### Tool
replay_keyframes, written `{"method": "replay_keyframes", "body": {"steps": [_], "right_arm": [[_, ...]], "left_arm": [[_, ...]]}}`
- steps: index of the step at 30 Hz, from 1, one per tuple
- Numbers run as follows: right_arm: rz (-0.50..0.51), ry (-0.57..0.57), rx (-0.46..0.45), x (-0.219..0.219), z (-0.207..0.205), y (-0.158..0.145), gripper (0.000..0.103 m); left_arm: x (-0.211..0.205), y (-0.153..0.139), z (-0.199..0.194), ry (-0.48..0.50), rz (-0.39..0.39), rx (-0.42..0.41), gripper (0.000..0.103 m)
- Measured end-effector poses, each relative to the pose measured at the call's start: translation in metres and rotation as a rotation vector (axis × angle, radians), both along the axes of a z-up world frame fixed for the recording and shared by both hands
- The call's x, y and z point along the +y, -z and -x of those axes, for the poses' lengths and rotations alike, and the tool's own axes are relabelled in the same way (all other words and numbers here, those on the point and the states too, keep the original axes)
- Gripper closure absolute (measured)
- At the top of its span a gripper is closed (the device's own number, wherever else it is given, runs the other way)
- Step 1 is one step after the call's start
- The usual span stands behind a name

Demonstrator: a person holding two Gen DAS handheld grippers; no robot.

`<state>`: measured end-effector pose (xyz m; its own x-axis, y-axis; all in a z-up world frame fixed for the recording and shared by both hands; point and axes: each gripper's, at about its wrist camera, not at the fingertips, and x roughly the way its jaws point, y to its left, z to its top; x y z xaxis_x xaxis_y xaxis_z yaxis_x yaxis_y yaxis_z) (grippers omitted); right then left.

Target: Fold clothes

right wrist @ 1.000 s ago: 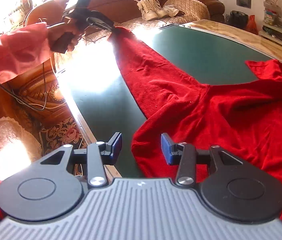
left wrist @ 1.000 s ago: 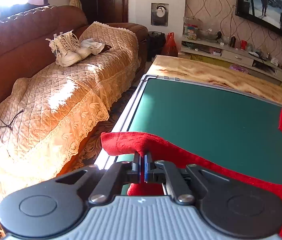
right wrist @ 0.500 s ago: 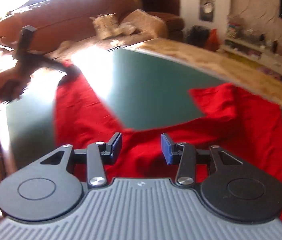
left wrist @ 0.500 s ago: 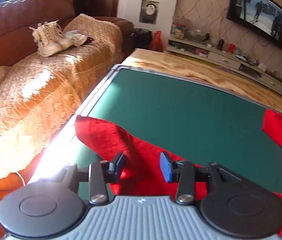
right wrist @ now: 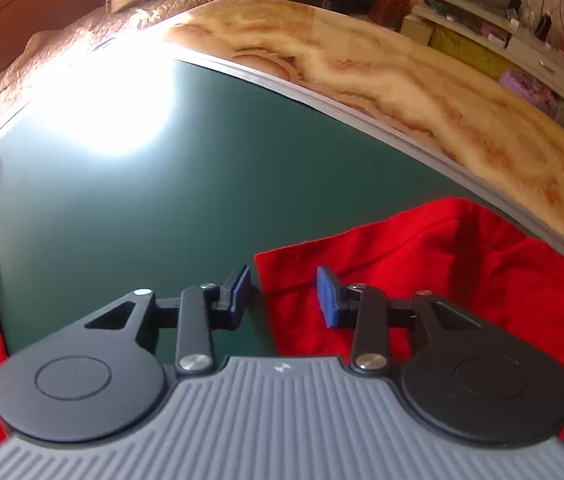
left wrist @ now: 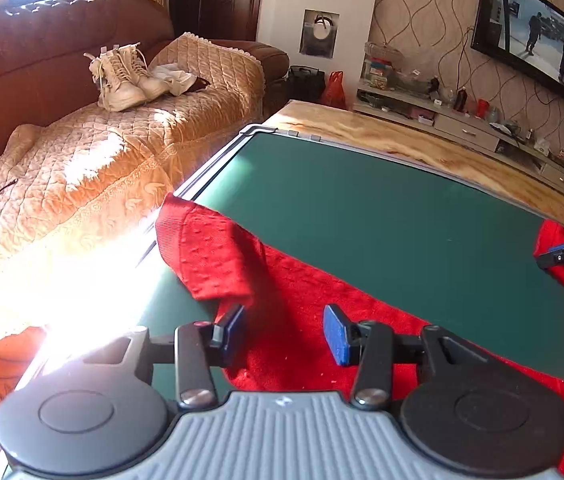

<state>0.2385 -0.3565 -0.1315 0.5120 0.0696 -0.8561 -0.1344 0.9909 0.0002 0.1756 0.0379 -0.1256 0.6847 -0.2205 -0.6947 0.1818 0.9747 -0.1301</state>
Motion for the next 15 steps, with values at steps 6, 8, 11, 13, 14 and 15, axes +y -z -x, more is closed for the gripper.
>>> {"method": "replay_keyframes", "body": {"steps": [6, 8, 11, 13, 14, 15], "right_arm": [[-0.011, 0.079, 0.015, -0.009, -0.028, -0.014, 0.095], [-0.120, 0.150, -0.025, -0.018, -0.045, -0.029, 0.094], [-0.336, 0.307, -0.132, -0.035, -0.067, -0.048, 0.081], [-0.433, 0.388, -0.160, -0.045, -0.078, -0.051, 0.058], [-0.455, 0.419, -0.167, -0.049, -0.081, -0.052, 0.056], [-0.474, 0.448, -0.174, -0.052, -0.084, -0.052, 0.056]], "left_arm": [[0.016, 0.006, 0.001, -0.006, 0.025, 0.007, 0.053], [0.019, 0.004, 0.003, -0.009, 0.028, -0.001, 0.053], [0.022, 0.004, 0.005, -0.016, 0.032, 0.005, 0.053], [0.024, 0.005, 0.007, -0.023, 0.035, 0.014, 0.053], [0.026, 0.006, 0.008, -0.026, 0.039, 0.016, 0.053], [0.027, 0.006, 0.008, -0.028, 0.041, 0.013, 0.053]]}}
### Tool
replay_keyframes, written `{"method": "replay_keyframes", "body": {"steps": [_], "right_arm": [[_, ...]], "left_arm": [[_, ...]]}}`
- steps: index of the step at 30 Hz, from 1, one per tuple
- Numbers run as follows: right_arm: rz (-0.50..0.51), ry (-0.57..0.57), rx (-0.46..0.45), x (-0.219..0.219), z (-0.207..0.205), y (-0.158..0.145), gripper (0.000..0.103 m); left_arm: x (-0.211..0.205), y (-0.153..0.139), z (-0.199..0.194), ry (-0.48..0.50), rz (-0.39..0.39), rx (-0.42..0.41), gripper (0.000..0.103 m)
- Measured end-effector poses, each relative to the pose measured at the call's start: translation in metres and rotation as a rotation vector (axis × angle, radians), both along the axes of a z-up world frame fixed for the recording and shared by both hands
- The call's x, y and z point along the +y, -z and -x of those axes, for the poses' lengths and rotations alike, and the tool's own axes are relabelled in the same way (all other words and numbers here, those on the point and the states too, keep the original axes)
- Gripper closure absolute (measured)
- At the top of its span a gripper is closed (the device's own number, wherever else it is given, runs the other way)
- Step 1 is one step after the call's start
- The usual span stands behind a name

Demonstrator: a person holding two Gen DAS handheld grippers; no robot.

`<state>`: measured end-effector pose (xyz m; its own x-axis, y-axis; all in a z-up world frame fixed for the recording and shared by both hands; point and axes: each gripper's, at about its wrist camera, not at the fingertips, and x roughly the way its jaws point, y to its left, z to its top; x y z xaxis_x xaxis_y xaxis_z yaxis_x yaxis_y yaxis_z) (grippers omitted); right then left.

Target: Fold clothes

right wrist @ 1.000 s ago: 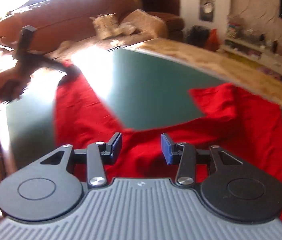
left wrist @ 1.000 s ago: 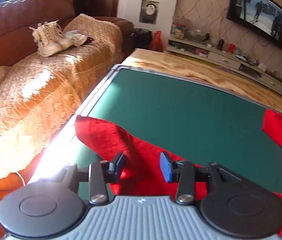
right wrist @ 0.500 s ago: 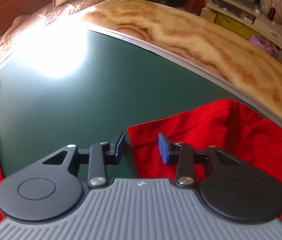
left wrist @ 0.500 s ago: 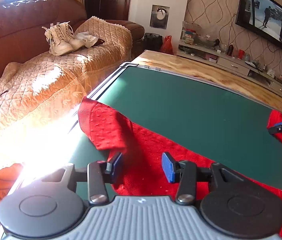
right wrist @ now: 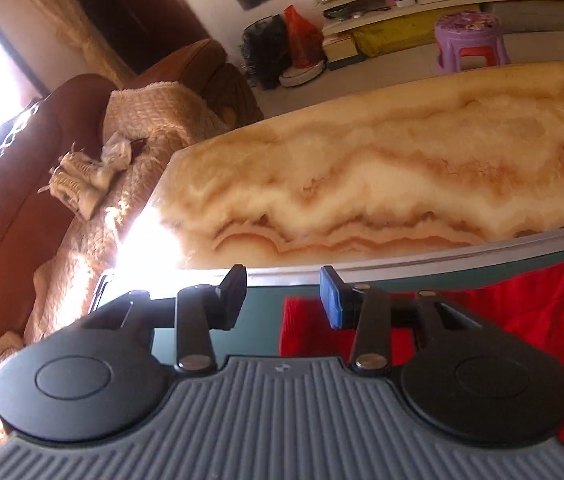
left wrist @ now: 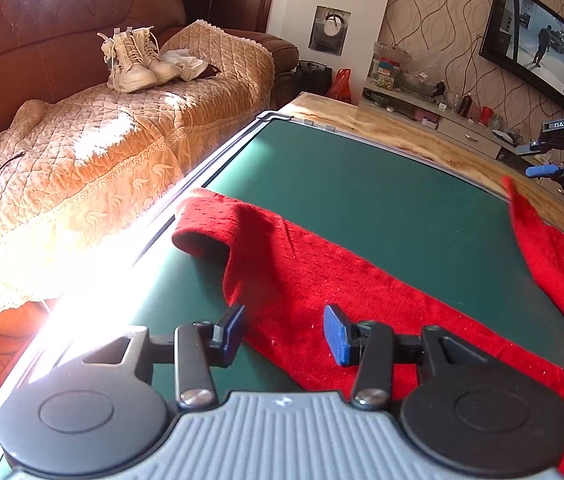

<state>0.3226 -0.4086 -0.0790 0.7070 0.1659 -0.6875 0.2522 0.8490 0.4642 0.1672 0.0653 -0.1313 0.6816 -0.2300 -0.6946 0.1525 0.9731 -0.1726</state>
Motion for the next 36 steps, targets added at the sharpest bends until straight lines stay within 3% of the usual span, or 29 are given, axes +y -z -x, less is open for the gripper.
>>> {"method": "replay_keyframes", "body": {"steps": [2, 9, 16, 18, 23, 26, 30, 32, 36], "right_arm": [[0.055, 0.014, -0.032, -0.002, 0.010, -0.006, 0.056], [0.293, -0.318, 0.108, 0.017, 0.063, 0.012, 0.056], [0.479, -0.446, 0.168, 0.045, 0.150, 0.029, 0.056], [0.559, -0.463, 0.196, 0.053, 0.157, 0.037, 0.056], [0.555, -0.456, 0.211, 0.055, 0.129, 0.045, 0.056], [0.520, -0.395, 0.202, 0.046, 0.103, 0.050, 0.056], [0.504, -0.307, 0.160, 0.039, 0.085, 0.055, 0.056], [0.507, -0.270, 0.139, 0.037, 0.080, 0.058, 0.043], [0.495, -0.218, 0.125, 0.032, 0.085, 0.058, 0.038]], "left_arm": [[0.003, 0.000, 0.000, -0.004, 0.003, -0.003, 0.053], [0.002, 0.000, 0.001, 0.008, -0.010, -0.011, 0.053], [-0.029, -0.011, 0.012, 0.178, 0.016, -0.038, 0.045], [-0.043, -0.010, 0.011, 0.212, -0.030, -0.051, 0.045], [-0.065, 0.004, 0.002, 0.259, -0.133, -0.007, 0.050], [-0.068, 0.006, 0.006, 0.285, -0.185, -0.017, 0.054], [-0.063, 0.001, 0.005, 0.282, -0.188, 0.009, 0.059], [-0.059, 0.000, 0.006, 0.280, -0.195, 0.013, 0.059], [-0.048, -0.003, 0.009, 0.253, -0.199, 0.018, 0.059]]}}
